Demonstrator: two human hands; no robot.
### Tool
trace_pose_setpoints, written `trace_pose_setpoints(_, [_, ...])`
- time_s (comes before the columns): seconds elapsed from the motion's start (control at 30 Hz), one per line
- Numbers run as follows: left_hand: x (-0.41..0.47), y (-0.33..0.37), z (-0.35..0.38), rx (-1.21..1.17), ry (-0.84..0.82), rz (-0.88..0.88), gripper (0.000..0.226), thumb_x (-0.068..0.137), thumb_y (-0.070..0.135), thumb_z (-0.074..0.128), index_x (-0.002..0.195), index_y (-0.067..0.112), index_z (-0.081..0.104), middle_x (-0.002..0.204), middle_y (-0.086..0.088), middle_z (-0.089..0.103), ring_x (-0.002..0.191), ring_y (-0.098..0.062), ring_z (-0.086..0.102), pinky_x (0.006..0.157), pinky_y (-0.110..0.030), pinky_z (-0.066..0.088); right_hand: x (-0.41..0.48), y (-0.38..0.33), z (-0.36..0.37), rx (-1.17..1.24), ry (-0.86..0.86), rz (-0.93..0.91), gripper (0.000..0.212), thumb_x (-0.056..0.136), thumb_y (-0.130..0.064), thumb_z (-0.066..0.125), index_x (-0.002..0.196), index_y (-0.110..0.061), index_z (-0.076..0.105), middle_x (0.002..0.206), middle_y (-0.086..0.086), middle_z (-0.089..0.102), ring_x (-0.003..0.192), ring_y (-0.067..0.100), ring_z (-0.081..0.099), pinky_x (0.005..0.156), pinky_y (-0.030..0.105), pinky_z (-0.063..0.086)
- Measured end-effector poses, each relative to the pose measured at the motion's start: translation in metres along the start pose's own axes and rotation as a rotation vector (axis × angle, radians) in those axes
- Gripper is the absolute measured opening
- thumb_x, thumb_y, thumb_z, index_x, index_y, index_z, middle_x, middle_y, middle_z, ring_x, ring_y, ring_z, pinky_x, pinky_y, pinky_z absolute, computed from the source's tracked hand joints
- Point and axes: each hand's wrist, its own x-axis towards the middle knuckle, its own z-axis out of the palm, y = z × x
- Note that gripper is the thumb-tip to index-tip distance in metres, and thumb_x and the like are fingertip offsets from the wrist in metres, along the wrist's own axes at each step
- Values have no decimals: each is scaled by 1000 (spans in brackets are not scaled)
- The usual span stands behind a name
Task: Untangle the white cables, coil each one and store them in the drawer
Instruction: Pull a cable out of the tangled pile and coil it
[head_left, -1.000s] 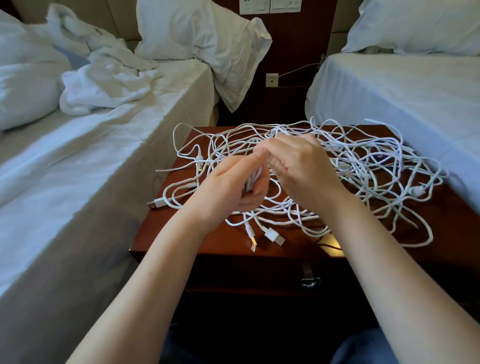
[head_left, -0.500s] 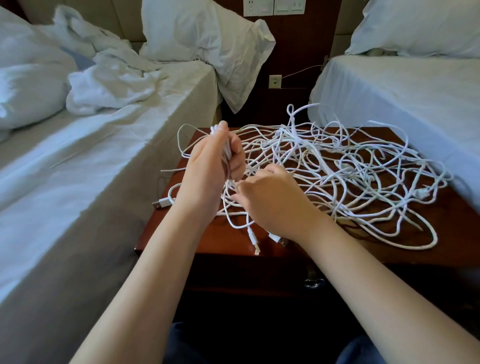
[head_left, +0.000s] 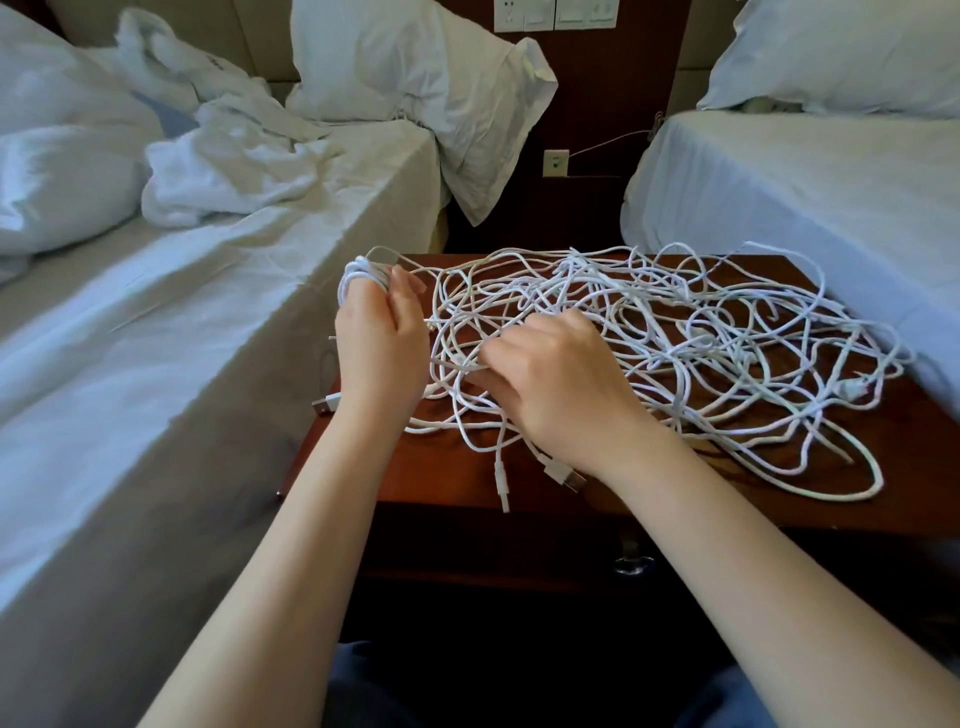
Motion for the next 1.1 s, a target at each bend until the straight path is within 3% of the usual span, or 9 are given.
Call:
trace_pose_setpoints(0.1, [4,-9,-1,128,24,43,33,100,13,37,82,-3,59,79,-8,56,83,-29,54,64,-18,28,0,5,-5,13,23,32,36,92,-35,42,71,-14,61,61,-4,57,58,20,52,63,29,26])
trace_pose_setpoints(0.17, [1,-10,-1,190,-4,87,34,100,11,37,78,-6,57,75,-3,49,79,-22,47,61,-14,26,-2,7,-6,20,21,39,37,93,-37,41,73,-14,63,64,-4,60,61,21,55,64,31,29])
trace_pose_setpoints(0.3, [-7,-7,7,318,-115,131,36,101,11,39,65,7,38,66,1,37,62,-13,29,60,-21,20,0,13,-13,30,124,36,29,91,-35,52,75,-13,64,68,-4,62,66,21,56,68,32,30])
trace_pose_setpoints(0.43, [-9,-2,8,305,-202,89,45,100,15,40,58,16,22,59,1,32,52,-11,30,51,-33,17,1,18,-22,7,269,42,19,87,-27,67,76,-12,64,71,-3,62,70,22,58,72,33,32])
trace_pose_setpoints(0.53, [-14,8,8,213,-251,56,52,101,23,42,53,12,24,51,0,31,47,-14,27,45,-25,21,2,20,-25,-20,324,42,17,88,-24,70,77,-11,67,70,-1,61,70,24,58,73,34,34])
trace_pose_setpoints(0.67, [-18,18,8,11,-519,-2,64,103,37,31,48,4,38,47,-8,35,49,-21,34,52,-38,31,3,27,-29,-62,373,79,19,92,-27,67,81,-11,69,71,0,61,69,25,57,71,34,32])
trace_pose_setpoints(0.77, [-21,24,8,-118,-724,-82,64,101,43,30,42,20,36,46,-5,33,45,-20,30,47,-25,31,2,34,-29,-77,370,115,21,92,-30,65,82,-12,69,71,0,60,68,25,56,70,32,26])
trace_pose_setpoints(0.87, [-21,26,6,-185,-910,-146,57,100,43,35,52,13,37,51,-6,31,45,-16,27,44,-18,27,0,38,-28,-67,355,127,24,94,-33,61,83,-13,70,70,0,60,68,25,56,70,32,25])
trace_pose_setpoints(1.1, [-24,33,0,-449,-1041,-214,50,99,34,36,56,11,35,43,4,29,41,-12,21,42,-24,18,-4,43,-18,-12,261,148,30,97,-35,51,88,-17,73,69,-1,60,70,24,56,70,32,27])
